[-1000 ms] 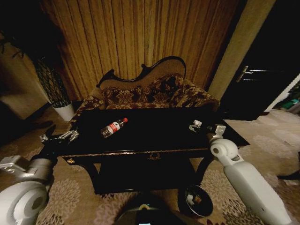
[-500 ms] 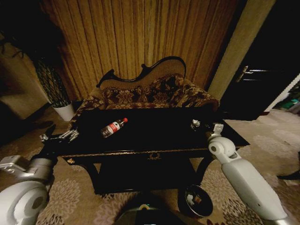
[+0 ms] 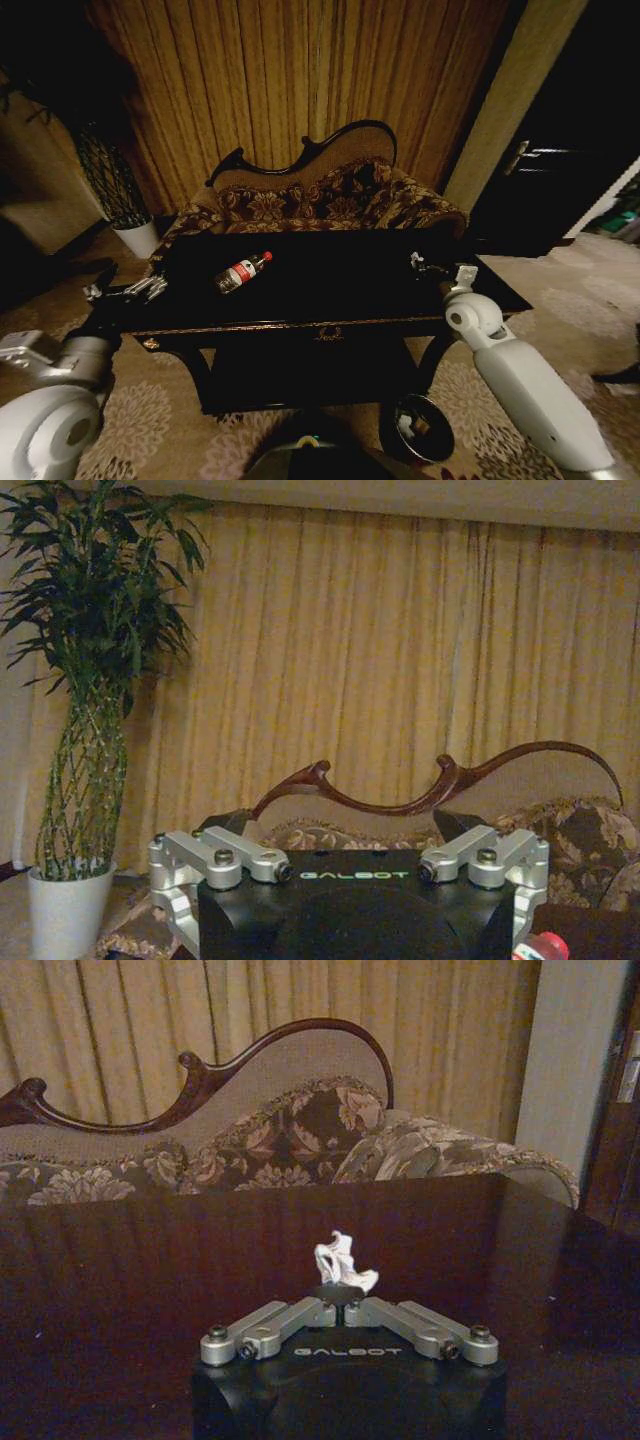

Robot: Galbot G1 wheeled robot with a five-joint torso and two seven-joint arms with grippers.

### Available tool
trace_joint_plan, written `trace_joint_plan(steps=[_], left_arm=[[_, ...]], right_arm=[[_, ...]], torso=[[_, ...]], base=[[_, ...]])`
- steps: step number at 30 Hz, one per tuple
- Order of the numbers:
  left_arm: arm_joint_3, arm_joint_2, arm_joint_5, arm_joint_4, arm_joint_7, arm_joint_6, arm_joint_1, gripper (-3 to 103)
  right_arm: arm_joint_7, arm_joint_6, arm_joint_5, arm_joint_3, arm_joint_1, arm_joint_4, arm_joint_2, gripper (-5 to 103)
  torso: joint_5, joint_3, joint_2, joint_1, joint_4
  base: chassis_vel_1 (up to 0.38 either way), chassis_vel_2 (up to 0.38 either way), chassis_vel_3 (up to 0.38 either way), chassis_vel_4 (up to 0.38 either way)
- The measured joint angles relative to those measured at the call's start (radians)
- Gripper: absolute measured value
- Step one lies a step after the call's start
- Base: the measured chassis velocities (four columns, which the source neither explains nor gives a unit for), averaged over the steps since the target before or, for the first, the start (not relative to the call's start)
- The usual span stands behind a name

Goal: Move to the front of the table and place the trash on the table into the trash bin.

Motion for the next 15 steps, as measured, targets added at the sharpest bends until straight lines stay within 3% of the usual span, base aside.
trace_joint_plan(steps=[10, 15], left_arm=[[0.001, 0.001, -0.001, 0.000, -0.001, -0.001, -0.001, 100], [0.003, 0.004, -0.002, 0.000, -0.004, -0.001, -0.004, 100]], right_arm=[[-0.008, 0.025, 0.000, 0.013, -0.028, 0.023, 0.000, 0], [-0.090, 0.113, -0.050, 0.064, -0.089, 0.072, -0.005, 0]], torso=[[0.0001, 0.000, 0.000, 0.000, 0.0001], [0.0001, 0.000, 0.000, 0.000, 0.0001]], base=[[0.000, 0.000, 0.000, 0.000], [0.000, 0.000, 0.000, 0.000]])
